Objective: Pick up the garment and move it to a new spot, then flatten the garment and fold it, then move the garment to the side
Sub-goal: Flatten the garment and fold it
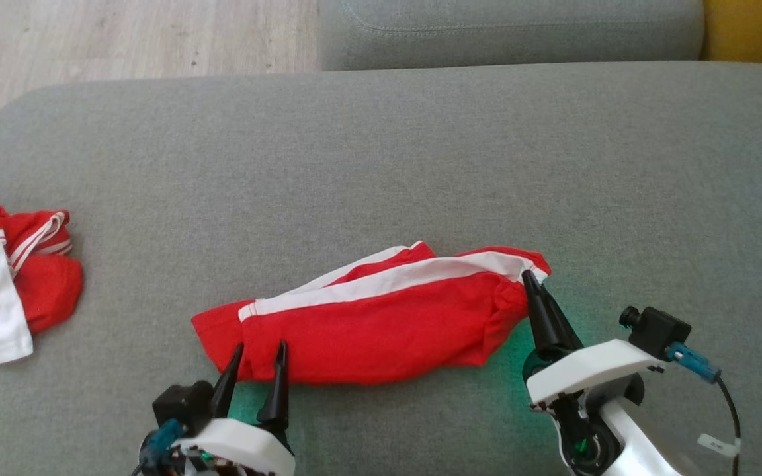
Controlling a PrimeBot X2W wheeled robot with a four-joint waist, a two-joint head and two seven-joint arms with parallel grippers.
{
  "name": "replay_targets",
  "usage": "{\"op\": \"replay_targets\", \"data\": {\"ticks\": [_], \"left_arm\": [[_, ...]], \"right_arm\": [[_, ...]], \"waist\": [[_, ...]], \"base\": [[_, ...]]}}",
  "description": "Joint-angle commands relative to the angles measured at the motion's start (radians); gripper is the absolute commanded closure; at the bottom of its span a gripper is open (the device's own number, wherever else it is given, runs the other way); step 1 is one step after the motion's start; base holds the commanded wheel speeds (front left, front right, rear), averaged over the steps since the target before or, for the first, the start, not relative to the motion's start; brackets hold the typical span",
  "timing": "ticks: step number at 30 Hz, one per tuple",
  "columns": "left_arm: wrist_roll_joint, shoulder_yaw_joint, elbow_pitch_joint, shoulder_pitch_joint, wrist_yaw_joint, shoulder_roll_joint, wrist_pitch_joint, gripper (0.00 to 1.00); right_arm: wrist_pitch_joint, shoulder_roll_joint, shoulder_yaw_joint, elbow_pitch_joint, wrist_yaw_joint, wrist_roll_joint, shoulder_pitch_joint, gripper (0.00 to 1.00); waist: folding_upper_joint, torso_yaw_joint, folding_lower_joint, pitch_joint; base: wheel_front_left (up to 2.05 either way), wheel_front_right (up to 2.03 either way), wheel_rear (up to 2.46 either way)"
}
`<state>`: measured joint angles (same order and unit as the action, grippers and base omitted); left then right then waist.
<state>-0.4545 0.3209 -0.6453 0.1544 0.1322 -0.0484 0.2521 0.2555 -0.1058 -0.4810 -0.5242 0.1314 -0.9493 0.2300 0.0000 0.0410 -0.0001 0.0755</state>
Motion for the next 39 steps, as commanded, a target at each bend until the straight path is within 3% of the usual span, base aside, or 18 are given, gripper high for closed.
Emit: {"op": "replay_targets", "data": {"ticks": [1,8,23,24,25,26,28,30,32,37,39], "left_arm": [[-0.01,-0.029,0.025,0.022,-0.002,-0.002,0.01,0.0],[-0.03,-0.033,0.047,0.042,-0.002,-0.002,0.01,0.0],[-0.125,0.008,-0.123,0.17,-0.002,-0.002,0.01,0.0],[-0.125,0.009,-0.125,0.178,-0.002,-0.002,0.01,0.0],[-0.12,0.007,-0.12,0.186,-0.002,-0.002,0.01,0.06],[-0.117,0.002,-0.116,0.189,-0.002,-0.002,0.01,0.09],[-0.115,-0.004,-0.111,0.19,-0.002,-0.002,0.01,0.25],[-0.114,-0.007,-0.107,0.188,-0.002,-0.002,0.01,0.27],[-0.113,-0.009,-0.104,0.185,-0.002,-0.002,0.01,0.41],[-0.101,-0.018,-0.075,0.179,-0.002,-0.002,0.01,0.56],[-0.093,-0.023,-0.063,0.175,-0.002,-0.002,0.01,0.56]], "right_arm": [[0.006,0.007,-0.018,0.025,-0.001,0.001,0.017,1.0],[0.006,0.014,-0.02,-0.005,-0.001,0.004,0.007,1.0],[0.006,0.012,-0.052,-0.039,-0.001,0.026,0.027,1.0],[0.006,0.008,-0.051,-0.049,-0.001,0.042,0.03,0.91],[0.006,0.003,-0.052,-0.063,-0.001,0.064,0.033,0.24],[0.006,-0.004,-0.055,-0.081,-0.001,0.094,0.038,0.0],[0.006,-0.018,-0.048,-0.108,-0.001,0.178,0.055,0.0],[0.006,-0.023,-0.026,-0.133,-0.001,0.266,0.063,0.0],[0.006,-0.024,0.01,-0.15,-0.001,0.359,0.067,0.0],[0.006,0.014,0.105,-0.15,-0.001,0.462,0.04,0.0],[0.006,0.025,0.123,-0.15,-0.001,0.478,0.03,0.0]], "waist": [[0.0,0.001,0.0001,-0.004],[0.0,0.003,0.0001,-0.018],[0.0,-0.013,0.0001,-0.008],[0.0,-0.013,0.0001,-0.006],[0.0,-0.013,0.0001,-0.005],[0.0,-0.013,0.0001,-0.003],[0.0,-0.014,0.0001,-0.001],[0.0,-0.016,0.0001,0.0],[0.0,-0.018,0.0001,0.0],[0.0,-0.019,0.0001,0.001],[0.0,-0.019,0.0001,0.0]], "base": [[0.0,0.0,0.0],[0.0,0.0,0.0],[0.0,0.0,0.0],[0.0,0.0,0.0],[0.0,0.0,0.0],[0.0,0.0,0.0],[0.0,0.0,0.0],[0.0,0.0,0.0],[0.0,0.0,0.0],[0.0,0.0,0.0],[0.0,0.0,0.0]]}}
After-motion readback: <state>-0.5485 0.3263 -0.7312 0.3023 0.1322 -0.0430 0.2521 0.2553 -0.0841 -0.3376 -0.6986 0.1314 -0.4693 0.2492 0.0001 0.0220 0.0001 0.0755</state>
